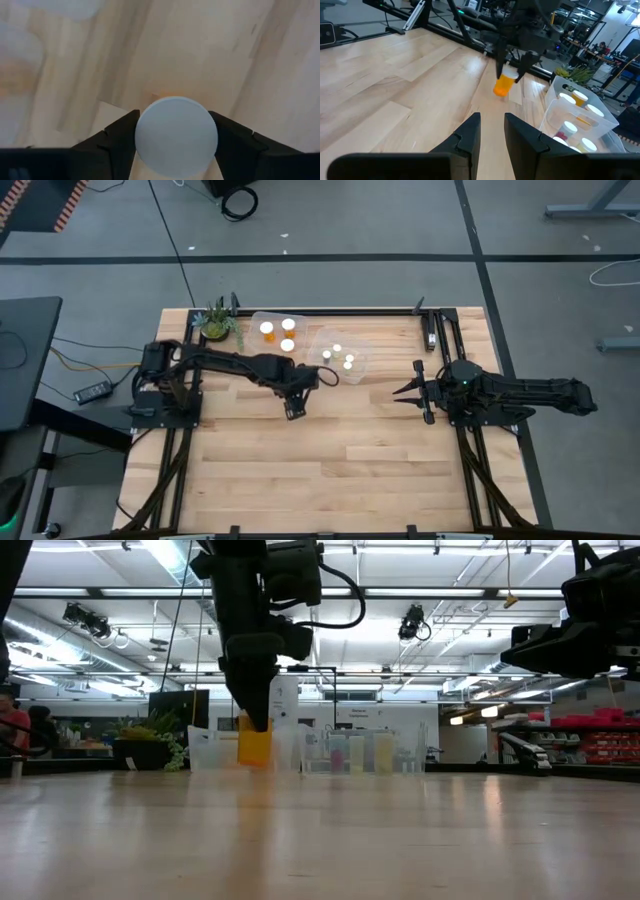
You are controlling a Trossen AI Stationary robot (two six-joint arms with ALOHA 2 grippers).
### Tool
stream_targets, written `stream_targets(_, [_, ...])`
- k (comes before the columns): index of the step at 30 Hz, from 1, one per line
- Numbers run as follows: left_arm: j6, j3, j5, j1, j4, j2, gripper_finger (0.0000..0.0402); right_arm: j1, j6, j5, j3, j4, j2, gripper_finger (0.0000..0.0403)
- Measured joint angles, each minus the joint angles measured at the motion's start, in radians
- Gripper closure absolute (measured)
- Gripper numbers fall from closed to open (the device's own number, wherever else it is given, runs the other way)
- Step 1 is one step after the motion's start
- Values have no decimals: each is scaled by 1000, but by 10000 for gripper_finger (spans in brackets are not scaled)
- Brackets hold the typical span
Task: Pick and place medicine bottles into bin by pill shape (circle, oval)
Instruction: Put the big orange pill bottle into the left transparent bin
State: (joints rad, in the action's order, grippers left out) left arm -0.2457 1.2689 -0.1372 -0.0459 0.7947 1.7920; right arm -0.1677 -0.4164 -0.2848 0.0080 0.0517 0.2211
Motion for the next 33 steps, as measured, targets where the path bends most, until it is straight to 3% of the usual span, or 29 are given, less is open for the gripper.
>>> stream_targets(6, [73, 48, -1, -65, 95, 0, 188, 0, 0, 0, 0, 0, 0, 310])
stream_targets(15, [171, 80, -1, -166, 174, 0, 166, 0, 0, 0, 0, 0, 0, 310])
stream_targets(21, [235, 81, 0, -236, 218, -12, 189, 0, 0, 0, 0, 0, 0, 310])
stream_targets(29, [309, 81, -1, -334, 230, -99, 167, 0, 0, 0, 0, 0, 0, 310])
stream_targets(33, [329, 81, -9, -404, 217, -150, 177, 0, 0, 0, 0, 0, 0, 310])
